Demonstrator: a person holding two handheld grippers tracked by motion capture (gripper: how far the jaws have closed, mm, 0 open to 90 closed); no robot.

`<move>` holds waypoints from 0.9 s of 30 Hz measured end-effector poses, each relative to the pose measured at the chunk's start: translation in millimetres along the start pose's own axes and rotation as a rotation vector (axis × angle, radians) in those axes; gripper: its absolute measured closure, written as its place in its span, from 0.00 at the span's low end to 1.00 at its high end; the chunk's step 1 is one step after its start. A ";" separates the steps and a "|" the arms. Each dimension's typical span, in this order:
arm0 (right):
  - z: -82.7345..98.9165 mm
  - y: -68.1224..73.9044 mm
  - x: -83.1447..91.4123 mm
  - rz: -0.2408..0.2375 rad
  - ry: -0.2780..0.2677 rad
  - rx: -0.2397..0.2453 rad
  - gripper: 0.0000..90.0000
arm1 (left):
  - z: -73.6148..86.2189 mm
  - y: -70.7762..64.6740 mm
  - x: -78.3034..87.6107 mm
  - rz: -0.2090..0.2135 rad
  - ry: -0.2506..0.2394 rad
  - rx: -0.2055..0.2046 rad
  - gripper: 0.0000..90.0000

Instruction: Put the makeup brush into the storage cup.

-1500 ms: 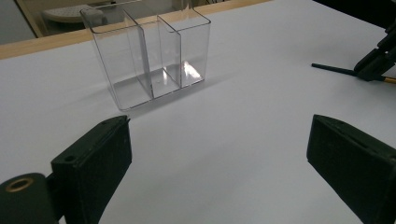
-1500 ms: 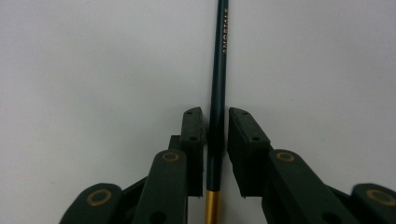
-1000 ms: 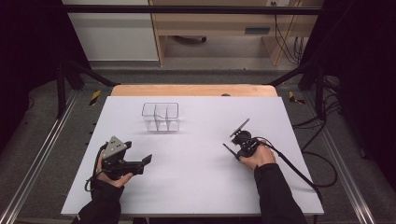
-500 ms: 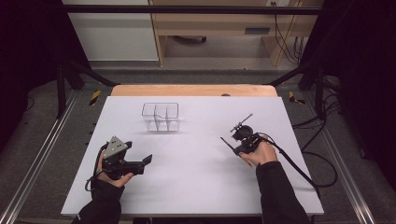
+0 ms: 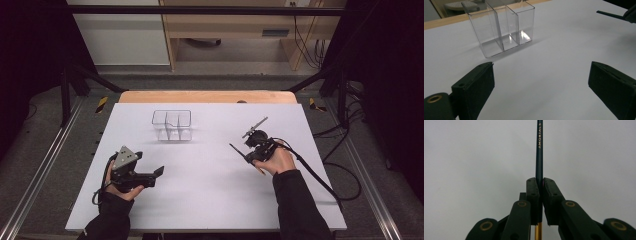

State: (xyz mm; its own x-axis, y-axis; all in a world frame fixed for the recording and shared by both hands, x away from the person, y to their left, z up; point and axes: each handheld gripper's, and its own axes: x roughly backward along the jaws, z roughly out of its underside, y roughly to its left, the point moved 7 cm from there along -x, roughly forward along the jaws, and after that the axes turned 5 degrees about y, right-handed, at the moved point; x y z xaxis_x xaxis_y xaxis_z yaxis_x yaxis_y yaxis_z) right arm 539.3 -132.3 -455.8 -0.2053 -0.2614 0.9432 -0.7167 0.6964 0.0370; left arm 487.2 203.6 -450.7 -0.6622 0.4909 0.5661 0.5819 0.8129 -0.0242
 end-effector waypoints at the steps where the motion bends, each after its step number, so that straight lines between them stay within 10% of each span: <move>1: -2.2 3.2 3.2 -0.010 -0.009 0.020 0.93 | -0.1 -0.4 -0.1 0.002 0.000 -0.001 0.06; 27: -22.3 36.3 14.8 -0.090 -0.043 0.161 0.93 | -6.6 -21.3 -1.9 0.047 0.017 -0.129 0.06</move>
State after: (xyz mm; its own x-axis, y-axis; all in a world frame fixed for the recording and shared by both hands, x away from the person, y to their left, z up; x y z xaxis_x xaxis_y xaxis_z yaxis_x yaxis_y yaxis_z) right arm 525.1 -96.0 -433.1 -0.1612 -0.3483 0.9234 -0.8304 0.5535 0.0638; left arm 479.3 183.3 -445.8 -0.6254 0.5215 0.5805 0.6687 0.7416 0.0542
